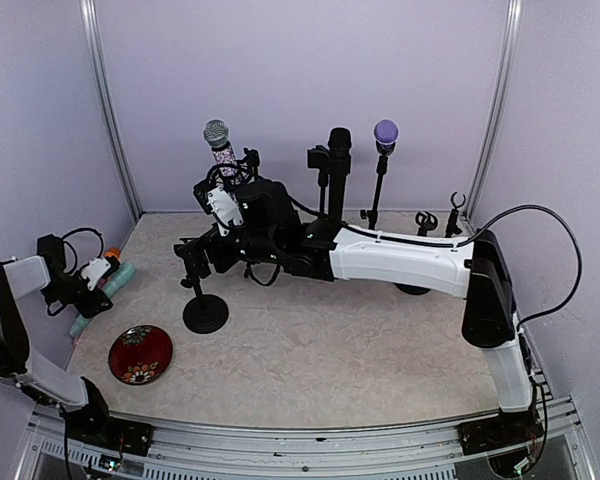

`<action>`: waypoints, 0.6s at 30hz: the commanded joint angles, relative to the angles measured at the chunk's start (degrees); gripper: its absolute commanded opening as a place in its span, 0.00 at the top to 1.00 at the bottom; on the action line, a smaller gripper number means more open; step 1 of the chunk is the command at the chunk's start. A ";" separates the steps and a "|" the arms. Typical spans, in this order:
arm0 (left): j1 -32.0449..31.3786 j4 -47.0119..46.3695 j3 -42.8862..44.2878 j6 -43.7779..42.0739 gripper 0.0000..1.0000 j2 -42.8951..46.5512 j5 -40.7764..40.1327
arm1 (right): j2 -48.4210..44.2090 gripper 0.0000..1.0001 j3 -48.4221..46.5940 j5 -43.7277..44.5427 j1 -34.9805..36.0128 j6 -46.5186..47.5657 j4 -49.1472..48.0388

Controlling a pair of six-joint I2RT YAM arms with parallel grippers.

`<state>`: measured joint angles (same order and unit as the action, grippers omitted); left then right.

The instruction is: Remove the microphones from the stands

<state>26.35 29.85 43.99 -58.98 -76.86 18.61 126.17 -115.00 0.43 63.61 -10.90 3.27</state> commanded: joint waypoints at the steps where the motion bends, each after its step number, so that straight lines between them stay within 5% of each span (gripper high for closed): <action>1: 0.55 -10.72 -2.40 3.55 0.65 -2.24 -9.16 | 4.87 0.00 -7.90 1.34 0.46 3.38 3.45; 7: 0.46 -19.17 -6.13 3.42 0.66 -4.55 -16.74 | 10.40 0.06 -13.40 0.42 -0.10 3.91 3.32; 18: -1.55 -14.30 -7.65 0.48 0.35 -2.86 -17.51 | 13.27 0.43 -15.60 0.76 -0.25 5.49 0.28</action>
<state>26.15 13.87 36.40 -57.58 -81.36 2.04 138.91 -128.77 1.13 63.59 -5.91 5.96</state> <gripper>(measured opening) 0.620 0.640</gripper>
